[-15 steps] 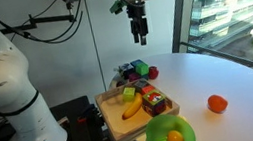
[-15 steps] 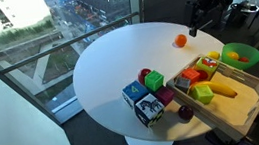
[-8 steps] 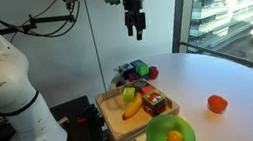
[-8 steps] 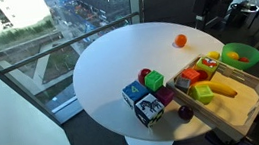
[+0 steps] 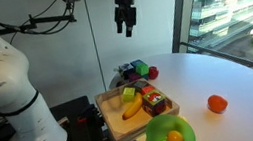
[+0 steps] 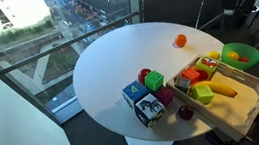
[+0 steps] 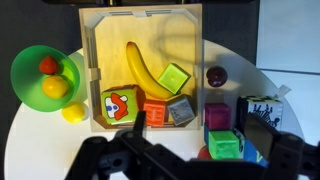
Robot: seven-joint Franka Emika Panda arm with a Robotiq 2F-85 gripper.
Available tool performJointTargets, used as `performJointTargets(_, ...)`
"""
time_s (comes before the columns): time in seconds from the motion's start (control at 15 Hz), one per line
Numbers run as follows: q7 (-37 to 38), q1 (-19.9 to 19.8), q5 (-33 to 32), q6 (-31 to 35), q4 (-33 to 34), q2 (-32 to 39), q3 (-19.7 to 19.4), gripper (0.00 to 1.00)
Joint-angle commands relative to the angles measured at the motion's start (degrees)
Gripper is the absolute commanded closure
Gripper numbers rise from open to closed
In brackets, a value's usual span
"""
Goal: Put the orange toy block in the box
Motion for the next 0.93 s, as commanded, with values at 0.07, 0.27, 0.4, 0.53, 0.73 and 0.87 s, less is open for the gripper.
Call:
performJointTargets(0.07, -0.49, -0.68, -0.39, -5.08, 0.45, -3.93, 1.23, 0.0)
performJointTargets(0.27, -0.21, -0.71, -0.54, -6.28, 0.3, -5.56, 1.74, 0.0)
performJointTargets(0.4, -0.18, -0.71, -0.6, -6.79, 0.31, -6.16, 1.99, 0.0)
performJointTargets(0.53, -0.04, -0.74, -0.82, -6.94, 0.28, -6.37, 2.25, 0.0)
performJointTargets(0.73, -0.2, -0.62, -0.17, -5.73, 0.1, -5.61, 2.23, 0.0)
performJointTargets(0.87, -0.17, -0.59, -0.18, -5.74, 0.08, -5.6, 2.33, 0.0)
